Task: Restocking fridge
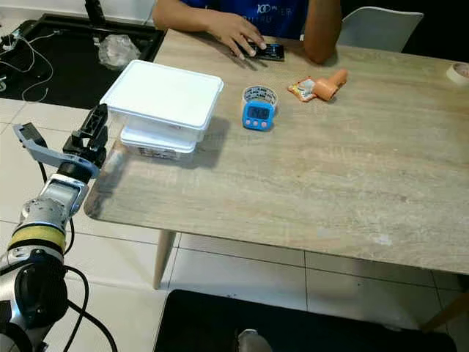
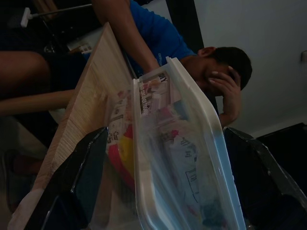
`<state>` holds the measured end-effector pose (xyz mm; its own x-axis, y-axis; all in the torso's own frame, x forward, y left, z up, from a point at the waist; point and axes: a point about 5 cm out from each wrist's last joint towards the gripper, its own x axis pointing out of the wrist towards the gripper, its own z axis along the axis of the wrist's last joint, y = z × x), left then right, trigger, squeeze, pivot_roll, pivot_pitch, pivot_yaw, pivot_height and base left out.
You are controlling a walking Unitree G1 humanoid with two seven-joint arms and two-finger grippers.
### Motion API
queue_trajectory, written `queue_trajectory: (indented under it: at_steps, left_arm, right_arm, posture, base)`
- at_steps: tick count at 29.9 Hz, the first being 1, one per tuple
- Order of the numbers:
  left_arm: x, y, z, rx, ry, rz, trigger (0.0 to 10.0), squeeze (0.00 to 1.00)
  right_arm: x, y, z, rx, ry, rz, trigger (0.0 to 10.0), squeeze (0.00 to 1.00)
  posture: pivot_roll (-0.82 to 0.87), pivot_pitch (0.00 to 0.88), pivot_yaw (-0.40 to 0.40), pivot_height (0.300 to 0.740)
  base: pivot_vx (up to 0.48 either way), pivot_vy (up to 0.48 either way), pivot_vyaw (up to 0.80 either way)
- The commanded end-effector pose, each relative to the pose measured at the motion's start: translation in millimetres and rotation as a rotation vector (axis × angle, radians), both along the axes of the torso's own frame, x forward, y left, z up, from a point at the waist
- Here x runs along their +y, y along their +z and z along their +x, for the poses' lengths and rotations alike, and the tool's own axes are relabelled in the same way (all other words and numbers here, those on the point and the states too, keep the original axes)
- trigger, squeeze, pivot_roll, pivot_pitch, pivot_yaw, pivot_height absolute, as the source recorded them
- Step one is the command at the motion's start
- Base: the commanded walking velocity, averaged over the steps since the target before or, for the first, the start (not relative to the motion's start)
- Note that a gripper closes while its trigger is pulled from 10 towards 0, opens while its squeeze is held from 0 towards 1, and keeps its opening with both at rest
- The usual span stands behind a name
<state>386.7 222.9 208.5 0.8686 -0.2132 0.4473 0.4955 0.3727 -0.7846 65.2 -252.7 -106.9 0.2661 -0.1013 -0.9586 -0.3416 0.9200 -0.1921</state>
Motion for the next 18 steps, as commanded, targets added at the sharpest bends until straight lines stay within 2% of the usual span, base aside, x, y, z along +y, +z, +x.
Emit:
queue_trajectory:
  at_steps: [1, 7, 10, 18]
  left_arm:
    - [5.9, -1.4, -1.3, 0.008, -0.001, 0.003, 10.0, 0.00]
    - [1.3, 8.1, 0.6, -0.031, -0.047, -0.009, 10.0, 0.00]
    - [-6.7, 22.2, 0.3, -0.113, -0.122, -0.015, 10.0, 0.00]
    - [-12.6, 25.2, 0.2, -0.132, -0.159, -0.012, 10.0, 0.00]
  right_arm:
    - [4.4, -2.9, -11.6, 0.035, 0.025, 0.011, 10.0, 0.00]
    - [3.3, -2.9, -15.6, 0.037, 0.022, 0.011, 10.0, 0.00]
    - [4.7, -3.1, -14.5, 0.029, 0.023, 0.014, 10.0, 0.00]
    - [6.3, -3.3, -13.1, 0.024, 0.025, 0.020, 10.0, 0.00]
  posture:
    - [-0.10, 0.302, -0.005, 0.740]
    - [-0.10, 0.307, -0.002, 0.740]
    - [-0.10, 0.309, -0.001, 0.740]
    - [-0.10, 0.311, 0.003, 0.740]
  base:
    - [0.000, 0.000, 0.00]
    - [0.000, 0.000, 0.00]
    - [0.000, 0.000, 0.00]
    - [0.000, 0.000, 0.00]
